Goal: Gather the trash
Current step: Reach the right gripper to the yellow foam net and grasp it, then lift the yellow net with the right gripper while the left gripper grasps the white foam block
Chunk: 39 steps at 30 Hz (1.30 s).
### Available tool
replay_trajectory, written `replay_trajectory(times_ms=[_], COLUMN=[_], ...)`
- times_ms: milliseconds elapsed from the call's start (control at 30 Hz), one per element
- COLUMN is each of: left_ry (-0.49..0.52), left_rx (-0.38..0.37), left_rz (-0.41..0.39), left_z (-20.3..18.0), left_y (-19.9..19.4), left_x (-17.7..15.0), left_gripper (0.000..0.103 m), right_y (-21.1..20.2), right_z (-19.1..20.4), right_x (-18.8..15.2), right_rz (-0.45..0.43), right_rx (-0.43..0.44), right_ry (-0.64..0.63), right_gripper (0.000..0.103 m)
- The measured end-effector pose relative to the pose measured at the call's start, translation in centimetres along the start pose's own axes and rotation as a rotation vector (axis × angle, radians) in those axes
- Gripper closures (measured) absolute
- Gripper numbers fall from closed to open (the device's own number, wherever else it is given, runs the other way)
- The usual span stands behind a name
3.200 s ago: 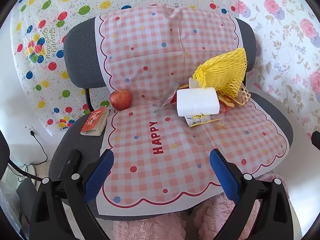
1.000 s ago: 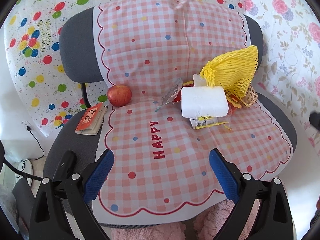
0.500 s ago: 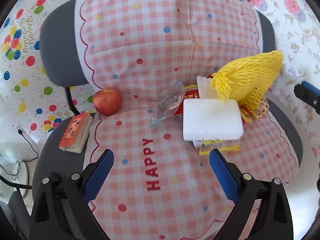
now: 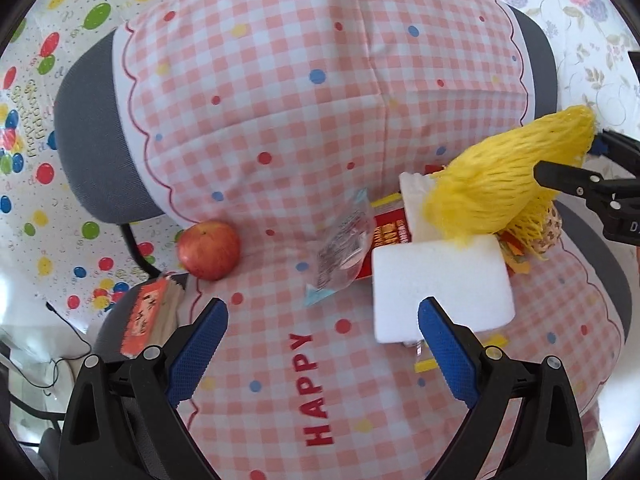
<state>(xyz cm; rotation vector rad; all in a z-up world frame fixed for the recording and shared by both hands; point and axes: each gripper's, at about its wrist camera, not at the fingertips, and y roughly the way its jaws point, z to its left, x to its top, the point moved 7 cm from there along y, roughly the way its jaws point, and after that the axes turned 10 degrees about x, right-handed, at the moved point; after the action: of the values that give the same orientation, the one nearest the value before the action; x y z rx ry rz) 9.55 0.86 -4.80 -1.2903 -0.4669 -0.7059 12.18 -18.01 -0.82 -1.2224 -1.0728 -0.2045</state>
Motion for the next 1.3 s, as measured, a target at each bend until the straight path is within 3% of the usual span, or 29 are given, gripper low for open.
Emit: replay_trajectory(times_ms=[67, 133, 200, 367, 500, 533, 567, 667, 833, 1033, 1133, 1300], left_ry=[-0.007, -0.012, -0.029, -0.018, -0.025, -0.033, -0.037, -0.066, -0.081, -0.109, -0.093, -0.177], left_rx=[0.012, -0.001, -0.030, -0.074, -0.130, -0.152, -0.179, -0.209, -0.180, -0.127, -0.056, -0.010], left_rz=[-0.005, -0.004, 0.005, 0.001, 0.035, 0.041, 0.061, 0.083, 0.005, -0.050, -0.033, 0.009], left_z=[0.7, 1.2, 1.5, 0.9, -0.6, -1.2, -2.0, -3.8, -6.8, -9.5, -10.8, -10.4], left_y=[-0.4, -0.9, -1.4, -2.6, -2.9, -2.9, -2.9, -2.8, -3.6, -3.3, -1.9, 0.1], left_x=[-0.5, -1.2, -2.0, -4.0, -5.2, -5.4, -5.8, -6.3, -5.1, -2.6, -1.9, -1.9], left_gripper=[0.010, 0.010, 0.011, 0.012, 0.015, 0.031, 0.037, 0.039, 0.022, 0.022, 0.022, 0.023], right_y=[-0.7, -2.1, -4.6, -11.7, -16.3, -16.8, -17.0, -17.3, -16.8, -16.0, -15.7, -15.4], right_z=[1.0, 1.9, 2.3, 1.9, 2.2, 2.5, 2.7, 3.0, 2.5, 1.3, 0.9, 0.7], right_x=[-0.5, -0.7, -0.8, -1.5, -5.1, -6.2, -7.5, -10.7, -13.9, -15.5, -15.9, -16.2], right_rz=[-0.010, -0.060, -0.128, -0.251, -0.306, -0.307, -0.304, -0.316, -0.311, -0.301, -0.304, -0.299], right_rx=[-0.014, -0.021, -0.076, -0.249, -0.335, -0.343, -0.347, -0.369, -0.419, -0.395, -0.370, -0.346], right_ry=[-0.015, -0.012, 0.020, 0.160, 0.330, 0.357, 0.389, 0.456, 0.497, 0.518, 0.527, 0.532], right_gripper=[0.061, 0.084, 0.090, 0.092, 0.092, 0.092, 0.092, 0.092, 0.092, 0.092, 0.092, 0.092])
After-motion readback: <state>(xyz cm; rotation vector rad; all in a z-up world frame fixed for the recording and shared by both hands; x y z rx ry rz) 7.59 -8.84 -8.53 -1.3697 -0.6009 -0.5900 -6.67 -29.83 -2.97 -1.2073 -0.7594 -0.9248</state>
